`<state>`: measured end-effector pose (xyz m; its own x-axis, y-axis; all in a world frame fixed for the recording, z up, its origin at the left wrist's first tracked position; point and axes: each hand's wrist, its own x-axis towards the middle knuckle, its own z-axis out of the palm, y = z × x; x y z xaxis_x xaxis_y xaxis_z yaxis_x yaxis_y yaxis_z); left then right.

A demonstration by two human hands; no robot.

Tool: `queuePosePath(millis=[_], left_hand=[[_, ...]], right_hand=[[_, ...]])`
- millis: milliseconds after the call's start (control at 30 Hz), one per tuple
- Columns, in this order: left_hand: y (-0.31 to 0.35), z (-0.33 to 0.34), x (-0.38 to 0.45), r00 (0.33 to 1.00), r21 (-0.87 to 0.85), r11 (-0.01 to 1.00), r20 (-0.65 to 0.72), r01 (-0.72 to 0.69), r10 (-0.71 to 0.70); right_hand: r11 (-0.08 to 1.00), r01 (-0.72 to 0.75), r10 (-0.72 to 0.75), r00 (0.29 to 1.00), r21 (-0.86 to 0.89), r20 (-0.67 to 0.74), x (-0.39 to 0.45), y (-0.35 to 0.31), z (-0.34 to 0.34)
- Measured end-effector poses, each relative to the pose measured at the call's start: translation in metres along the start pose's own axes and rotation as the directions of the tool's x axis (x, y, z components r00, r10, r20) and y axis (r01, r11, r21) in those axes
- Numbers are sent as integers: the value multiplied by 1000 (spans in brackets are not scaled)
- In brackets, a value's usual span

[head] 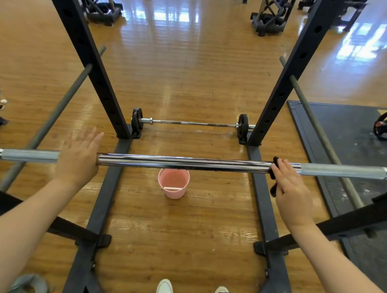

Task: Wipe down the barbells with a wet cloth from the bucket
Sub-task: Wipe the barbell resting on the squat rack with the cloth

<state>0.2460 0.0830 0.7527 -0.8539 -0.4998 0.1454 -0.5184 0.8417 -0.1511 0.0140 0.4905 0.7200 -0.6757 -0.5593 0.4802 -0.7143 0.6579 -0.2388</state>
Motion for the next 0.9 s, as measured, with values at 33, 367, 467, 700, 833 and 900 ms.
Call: queuePosePath(millis=[33,367,467,700,833,900], left_hand=[[1,0,-1,1000,-7,1000,5,5,-5],[0,10,0,999,-13,999,-9,50,-50],[3,6,0,997,-6,997,20,77,-77],[4,-10,6,990,28,999,138,26,-29],[12,-29,12,946,82,997,320,16,-42],[10,-28,13,953,79,997,302,9,-32]], right_hand=[[1000,-9,9,1000,0,4,1,3,-2],[997,-65,64,997,44,39,6,0,-4],[964,-251,254,967,82,-26,8,13,-9],[995,-98,96,993,35,69,2,2,-5],[974,-219,218,975,61,37,7,8,-8],[946,-305,305,952,109,15,10,2,-6]])
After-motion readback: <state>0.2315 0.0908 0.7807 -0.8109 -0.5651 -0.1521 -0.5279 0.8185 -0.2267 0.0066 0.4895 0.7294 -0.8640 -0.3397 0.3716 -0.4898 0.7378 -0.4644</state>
